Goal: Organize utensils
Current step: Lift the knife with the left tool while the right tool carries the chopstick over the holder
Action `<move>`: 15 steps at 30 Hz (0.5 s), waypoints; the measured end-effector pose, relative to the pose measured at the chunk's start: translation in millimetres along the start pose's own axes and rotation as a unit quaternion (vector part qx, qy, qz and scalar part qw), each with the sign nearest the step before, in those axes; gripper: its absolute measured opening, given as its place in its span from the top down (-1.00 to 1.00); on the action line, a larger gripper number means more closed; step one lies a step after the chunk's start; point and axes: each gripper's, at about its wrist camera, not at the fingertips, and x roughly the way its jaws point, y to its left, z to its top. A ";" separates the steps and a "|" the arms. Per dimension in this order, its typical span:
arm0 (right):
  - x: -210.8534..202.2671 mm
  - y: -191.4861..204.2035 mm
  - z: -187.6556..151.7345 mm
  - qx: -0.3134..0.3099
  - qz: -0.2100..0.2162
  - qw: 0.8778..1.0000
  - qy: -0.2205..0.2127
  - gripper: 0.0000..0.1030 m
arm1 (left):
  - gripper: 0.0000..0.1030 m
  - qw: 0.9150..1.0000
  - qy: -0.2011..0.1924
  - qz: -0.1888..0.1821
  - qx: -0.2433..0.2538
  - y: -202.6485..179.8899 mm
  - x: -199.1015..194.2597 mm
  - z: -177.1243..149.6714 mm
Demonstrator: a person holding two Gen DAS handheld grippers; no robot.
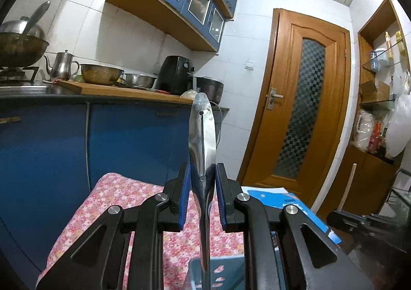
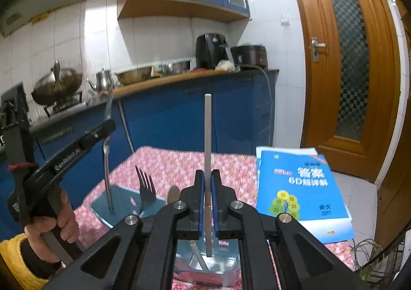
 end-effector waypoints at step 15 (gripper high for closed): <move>13.9 10.0 -12.3 0.003 0.024 1.000 0.019 0.87 | 0.64 0.998 0.061 -0.006 -0.007 6.1 -2.9 -36.9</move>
